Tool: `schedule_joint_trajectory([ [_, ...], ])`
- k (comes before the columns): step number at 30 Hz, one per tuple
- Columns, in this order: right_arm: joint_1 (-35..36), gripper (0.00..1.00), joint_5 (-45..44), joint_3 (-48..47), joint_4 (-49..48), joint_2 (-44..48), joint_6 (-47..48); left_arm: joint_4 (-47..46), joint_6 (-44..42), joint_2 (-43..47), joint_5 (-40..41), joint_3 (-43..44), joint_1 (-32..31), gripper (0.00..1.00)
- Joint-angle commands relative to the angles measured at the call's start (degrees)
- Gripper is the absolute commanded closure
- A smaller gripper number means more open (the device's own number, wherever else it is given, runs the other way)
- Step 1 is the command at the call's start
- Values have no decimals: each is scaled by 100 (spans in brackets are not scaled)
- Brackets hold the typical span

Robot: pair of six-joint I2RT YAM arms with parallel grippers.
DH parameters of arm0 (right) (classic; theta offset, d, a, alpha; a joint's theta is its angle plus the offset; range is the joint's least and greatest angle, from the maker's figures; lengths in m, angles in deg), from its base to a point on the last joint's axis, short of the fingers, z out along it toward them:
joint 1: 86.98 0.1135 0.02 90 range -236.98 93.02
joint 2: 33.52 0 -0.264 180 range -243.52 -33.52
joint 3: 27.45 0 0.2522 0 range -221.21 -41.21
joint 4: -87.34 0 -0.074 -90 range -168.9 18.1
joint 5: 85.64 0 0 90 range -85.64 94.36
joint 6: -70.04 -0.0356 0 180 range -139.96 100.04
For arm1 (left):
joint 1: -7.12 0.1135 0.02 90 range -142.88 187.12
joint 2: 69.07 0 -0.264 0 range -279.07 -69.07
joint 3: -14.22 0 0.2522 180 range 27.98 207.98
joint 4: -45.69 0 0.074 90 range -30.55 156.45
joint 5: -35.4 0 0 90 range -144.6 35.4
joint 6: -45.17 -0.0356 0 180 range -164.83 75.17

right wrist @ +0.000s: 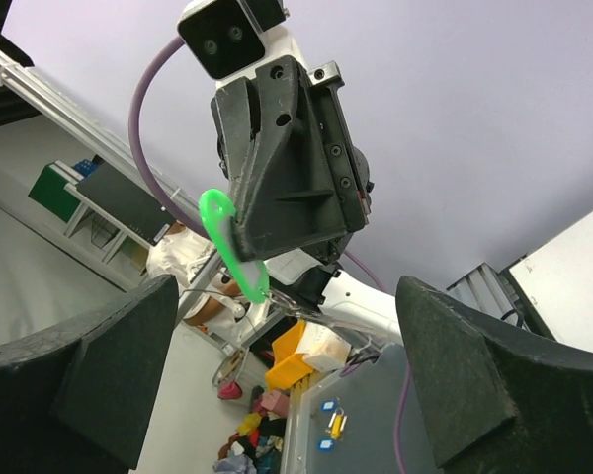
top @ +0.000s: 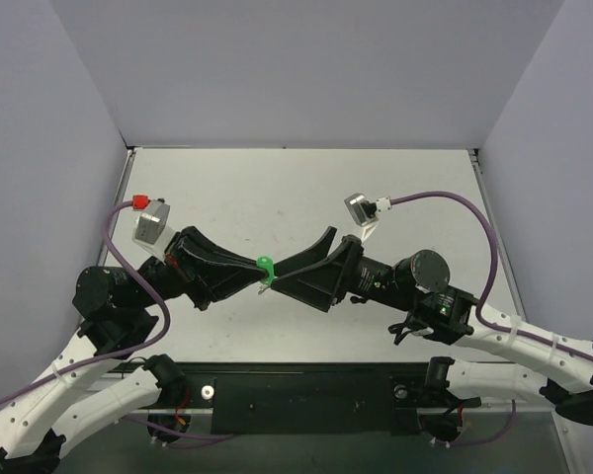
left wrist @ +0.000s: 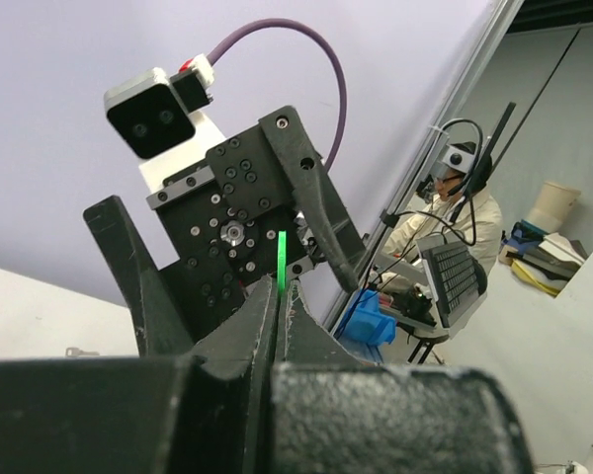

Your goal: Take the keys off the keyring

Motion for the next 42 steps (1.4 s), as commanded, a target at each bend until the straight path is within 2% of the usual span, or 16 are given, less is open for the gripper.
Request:
schedule_joint_trajectory([
  [1, 85, 17, 203, -252, -877, -89, 7, -715, 280, -34, 76, 88, -7, 100],
  [10, 287, 28, 440, -463, -1527, -405, -72, -882, 429, -61, 489, 141, -16, 100],
  [15, 383, 37, 449, -560, -1746, -511, -81, -1268, 640, -122, 718, 26, -7, 100],
  [18, 392, 39, 449, -542, -1844, -581, -134, -1462, 711, -149, 779, -9, -16, 100],
  [25, 410, 42, 361, -507, -1932, -590, -134, -1488, 728, -79, 920, -44, -8, 100],
  [42, 427, 61, -96, -349, -2160, -696, -160, -1242, 509, 185, 1271, -141, -16, 100],
])
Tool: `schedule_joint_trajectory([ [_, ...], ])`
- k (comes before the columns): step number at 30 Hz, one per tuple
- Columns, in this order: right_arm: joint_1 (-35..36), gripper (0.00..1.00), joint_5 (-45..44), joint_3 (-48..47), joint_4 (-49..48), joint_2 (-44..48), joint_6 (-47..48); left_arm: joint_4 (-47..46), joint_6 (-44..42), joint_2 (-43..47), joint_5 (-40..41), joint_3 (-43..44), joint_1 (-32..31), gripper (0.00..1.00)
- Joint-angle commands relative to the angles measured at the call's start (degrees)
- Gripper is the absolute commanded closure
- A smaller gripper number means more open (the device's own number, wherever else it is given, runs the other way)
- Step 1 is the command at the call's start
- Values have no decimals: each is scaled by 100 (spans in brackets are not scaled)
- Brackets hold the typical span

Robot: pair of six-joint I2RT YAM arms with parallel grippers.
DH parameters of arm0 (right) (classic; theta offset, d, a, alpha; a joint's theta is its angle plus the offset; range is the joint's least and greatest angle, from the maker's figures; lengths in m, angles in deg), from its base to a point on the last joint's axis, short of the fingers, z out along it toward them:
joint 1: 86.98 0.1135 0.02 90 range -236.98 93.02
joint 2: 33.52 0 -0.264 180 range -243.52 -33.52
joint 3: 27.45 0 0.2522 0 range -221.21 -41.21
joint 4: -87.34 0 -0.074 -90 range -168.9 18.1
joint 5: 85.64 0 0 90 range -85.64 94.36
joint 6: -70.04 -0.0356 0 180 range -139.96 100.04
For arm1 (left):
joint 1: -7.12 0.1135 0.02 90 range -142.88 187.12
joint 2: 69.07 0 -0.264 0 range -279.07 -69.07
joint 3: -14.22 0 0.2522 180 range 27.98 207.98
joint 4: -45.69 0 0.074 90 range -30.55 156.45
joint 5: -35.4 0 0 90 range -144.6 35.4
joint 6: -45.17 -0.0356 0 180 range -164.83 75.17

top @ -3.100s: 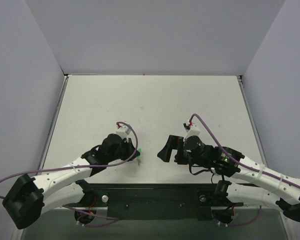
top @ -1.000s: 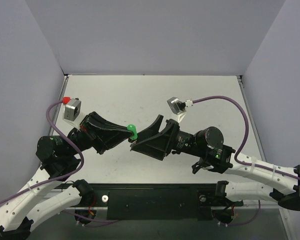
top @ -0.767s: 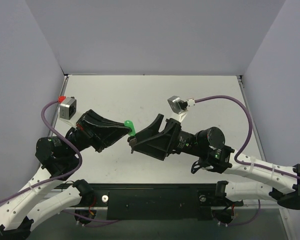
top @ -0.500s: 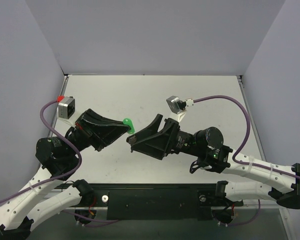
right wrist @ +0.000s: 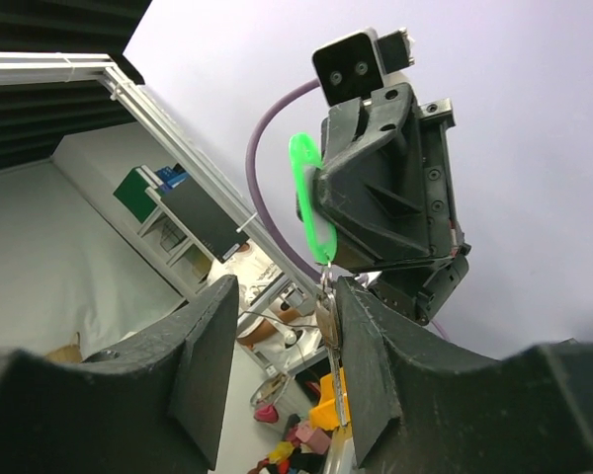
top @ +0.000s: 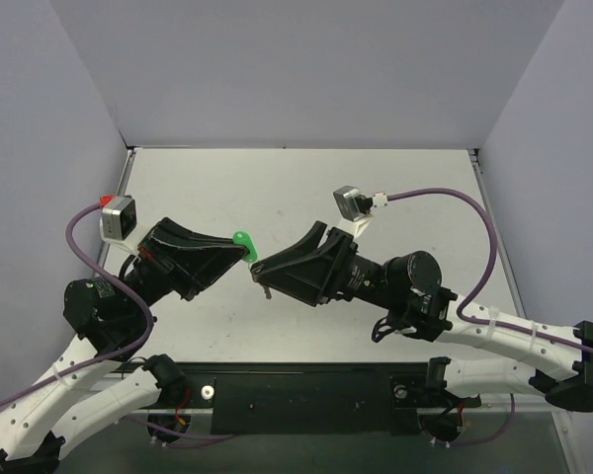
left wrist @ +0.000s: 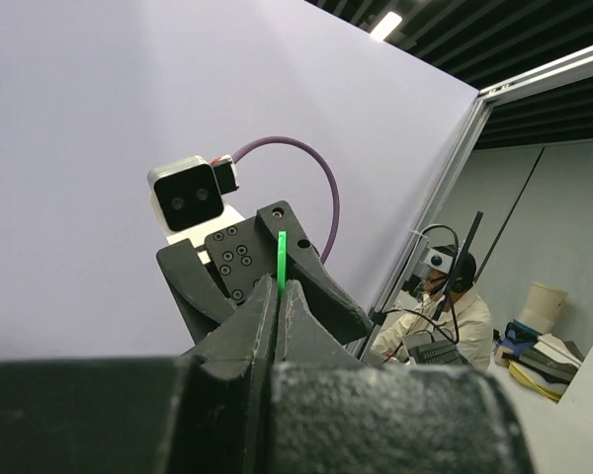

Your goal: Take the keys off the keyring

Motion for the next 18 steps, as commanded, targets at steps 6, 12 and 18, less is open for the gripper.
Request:
schedule_joint_trajectory([
  [6, 51, 66, -394, -5, -617, -44, 19, 13, -235, 190, 227, -16, -16, 100],
  [12, 52, 71, -517, 21, -749, -158, -51, 83, -279, 242, 254, -25, -16, 100],
  [18, 51, 78, -526, 12, -749, -168, -51, 215, -367, 313, 341, -17, -16, 100],
])
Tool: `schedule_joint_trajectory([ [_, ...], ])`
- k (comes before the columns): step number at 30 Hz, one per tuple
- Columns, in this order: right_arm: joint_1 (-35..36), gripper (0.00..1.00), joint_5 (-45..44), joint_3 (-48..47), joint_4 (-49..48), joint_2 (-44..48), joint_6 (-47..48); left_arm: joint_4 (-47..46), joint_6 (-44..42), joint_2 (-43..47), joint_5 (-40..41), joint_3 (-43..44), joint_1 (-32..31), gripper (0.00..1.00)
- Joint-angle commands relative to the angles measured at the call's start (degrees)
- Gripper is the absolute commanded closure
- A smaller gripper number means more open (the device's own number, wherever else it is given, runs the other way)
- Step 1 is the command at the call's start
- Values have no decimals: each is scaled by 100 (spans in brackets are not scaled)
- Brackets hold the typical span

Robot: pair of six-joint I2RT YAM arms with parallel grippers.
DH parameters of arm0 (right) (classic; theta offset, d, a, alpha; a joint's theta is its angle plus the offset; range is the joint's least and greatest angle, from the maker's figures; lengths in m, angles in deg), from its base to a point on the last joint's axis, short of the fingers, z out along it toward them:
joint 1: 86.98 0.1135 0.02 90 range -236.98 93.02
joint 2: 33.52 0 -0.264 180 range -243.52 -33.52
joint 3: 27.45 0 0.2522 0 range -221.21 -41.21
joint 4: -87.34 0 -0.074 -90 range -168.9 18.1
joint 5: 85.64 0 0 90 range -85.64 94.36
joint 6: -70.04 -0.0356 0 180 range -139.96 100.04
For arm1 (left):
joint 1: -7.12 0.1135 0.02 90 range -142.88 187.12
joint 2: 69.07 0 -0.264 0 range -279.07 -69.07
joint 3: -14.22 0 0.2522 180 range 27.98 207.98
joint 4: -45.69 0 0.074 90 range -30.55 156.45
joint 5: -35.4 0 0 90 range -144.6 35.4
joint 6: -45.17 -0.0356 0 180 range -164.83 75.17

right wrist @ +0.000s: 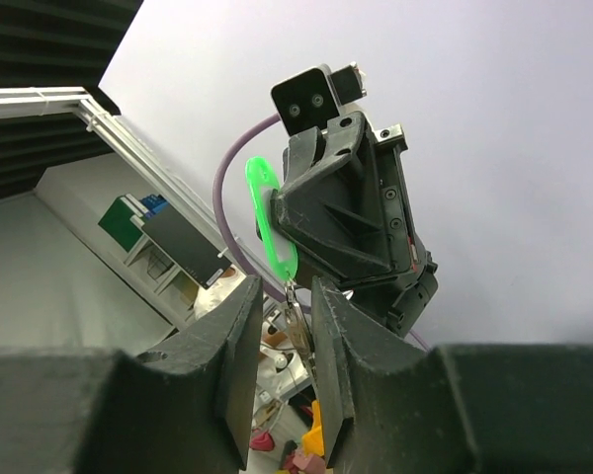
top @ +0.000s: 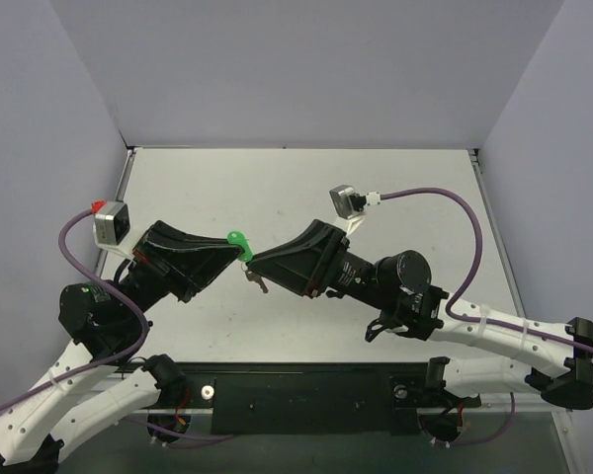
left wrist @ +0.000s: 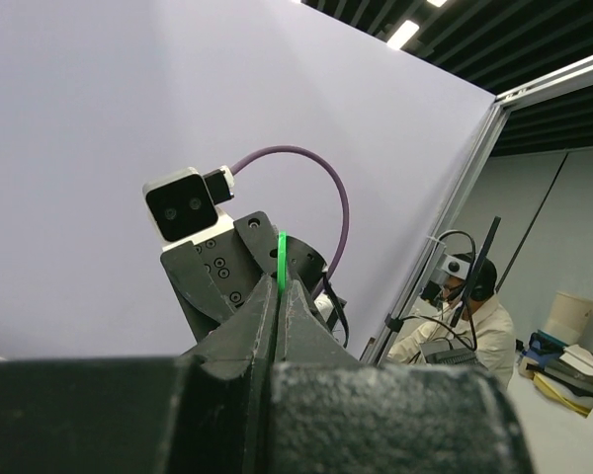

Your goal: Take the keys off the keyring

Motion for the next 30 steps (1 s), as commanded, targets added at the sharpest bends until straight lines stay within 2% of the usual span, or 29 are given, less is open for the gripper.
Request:
schedule_joint_trajectory([
  [1, 51, 79, -76, 6, -592, 21, -10, 49, -144, 97, 145, 36, -16, 100],
  [18, 51, 79, -155, 59, -531, 91, 34, 198, -223, 193, 356, 36, -8, 100],
  [30, 43, 83, -173, 23, -469, 73, 87, 146, -214, 184, 365, 1, -16, 100],
])
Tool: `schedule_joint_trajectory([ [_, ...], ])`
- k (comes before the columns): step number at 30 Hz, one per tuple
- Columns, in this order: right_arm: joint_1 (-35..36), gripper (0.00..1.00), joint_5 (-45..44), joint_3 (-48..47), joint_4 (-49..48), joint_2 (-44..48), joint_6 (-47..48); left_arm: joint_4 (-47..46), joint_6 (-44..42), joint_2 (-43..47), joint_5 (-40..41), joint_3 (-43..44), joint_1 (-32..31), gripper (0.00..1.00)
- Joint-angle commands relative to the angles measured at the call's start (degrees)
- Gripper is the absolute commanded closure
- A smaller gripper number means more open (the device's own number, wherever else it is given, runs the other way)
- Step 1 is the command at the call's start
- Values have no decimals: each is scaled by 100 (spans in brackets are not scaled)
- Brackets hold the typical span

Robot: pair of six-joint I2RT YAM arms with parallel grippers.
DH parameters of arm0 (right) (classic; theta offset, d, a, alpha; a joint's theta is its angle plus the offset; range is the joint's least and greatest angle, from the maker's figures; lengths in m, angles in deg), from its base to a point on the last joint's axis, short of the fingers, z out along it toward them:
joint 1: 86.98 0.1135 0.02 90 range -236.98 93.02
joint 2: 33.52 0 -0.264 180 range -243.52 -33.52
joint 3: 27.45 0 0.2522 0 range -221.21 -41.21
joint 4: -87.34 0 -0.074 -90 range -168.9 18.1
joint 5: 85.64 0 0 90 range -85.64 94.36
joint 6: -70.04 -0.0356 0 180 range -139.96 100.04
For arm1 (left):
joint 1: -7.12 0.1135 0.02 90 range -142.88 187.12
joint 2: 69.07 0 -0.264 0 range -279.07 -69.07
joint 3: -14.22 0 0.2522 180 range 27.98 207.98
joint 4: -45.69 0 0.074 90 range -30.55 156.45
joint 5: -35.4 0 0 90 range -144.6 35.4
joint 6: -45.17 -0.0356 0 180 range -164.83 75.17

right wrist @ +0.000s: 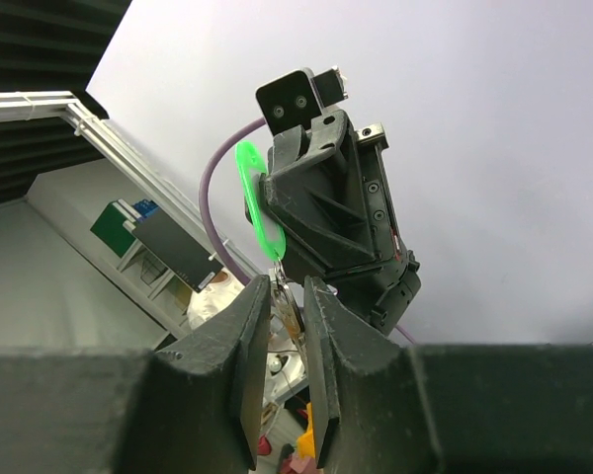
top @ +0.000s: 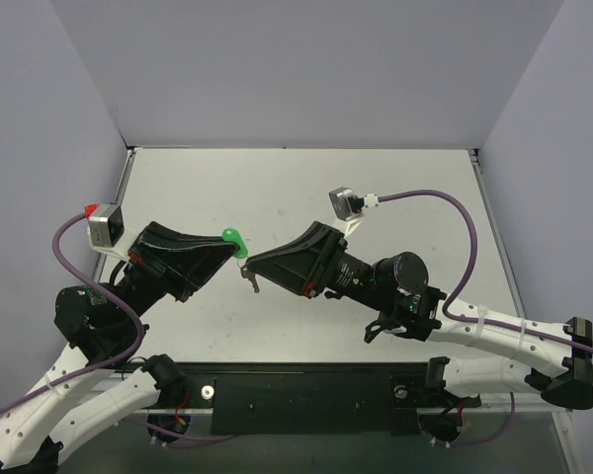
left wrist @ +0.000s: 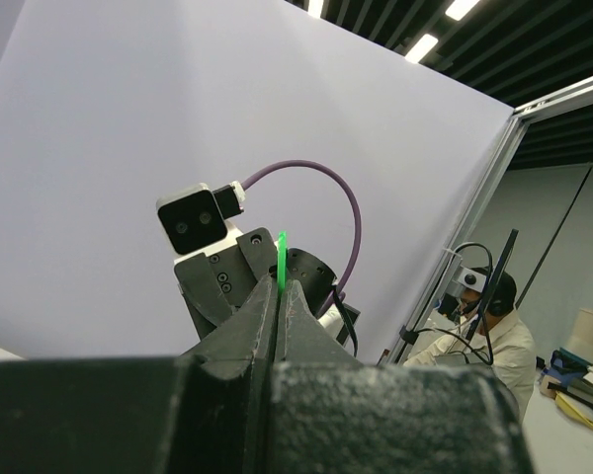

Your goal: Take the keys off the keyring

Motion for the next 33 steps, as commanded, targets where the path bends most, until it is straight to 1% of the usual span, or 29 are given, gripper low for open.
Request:
schedule_joint_trajectory([
  [1, 51, 85, -53, -101, -421, 86, 98, -112, -53, 34, 80, 1, -16, 100],
  [8, 43, 89, -88, -128, -306, 60, 142, -139, -53, 51, 89, -61, -7, 100],
  [13, 51, 89, -88, -145, -289, 42, 151, -174, -61, 69, 89, -87, -16, 100],
  [16, 51, 99, -96, -136, -280, 25, 168, -139, -61, 113, 98, -105, -8, 100],
  [17, 51, 100, -88, -136, -280, 33, 160, -130, -79, 113, 98, -113, -7, 100],
  [21, 43, 100, -140, -101, -236, 59, 168, -112, -79, 157, 98, -122, -16, 100],
  [24, 43, 100, -193, -84, 0, 86, 230, 150, -131, 236, 203, -96, -8, 99],
  [26, 43, 100, -298, -92, 385, 156, 335, 396, -193, 332, 308, -78, -16, 79],
  [27, 34, 100, -342, -101, 518, 261, 422, 528, -228, 420, 379, -35, -16, 63],
  [28, 43, 100, -351, -101, 798, 306, 484, 747, -307, 446, 405, -17, -8, 51],
  [29, 43, 100, -369, -136, 958, 410, 633, 923, -360, 542, 475, 79, -7, 32],
  [30, 43, 100, -395, -154, 1386, 481, 712, 1325, -473, 587, 528, 132, -16, 21],
  [31, 43, 100, -404, -206, 1642, 638, 879, 1703, -535, 692, 616, 254, -8, 17],
  [32, 34, 100, -369, -250, 2071, 692, 967, 1959, -658, 780, 669, 404, -7, 17],
  [33, 16, 100, -360, -364, 2423, 841, 1203, 2440, -729, 816, 774, 483, -7, 17],
])
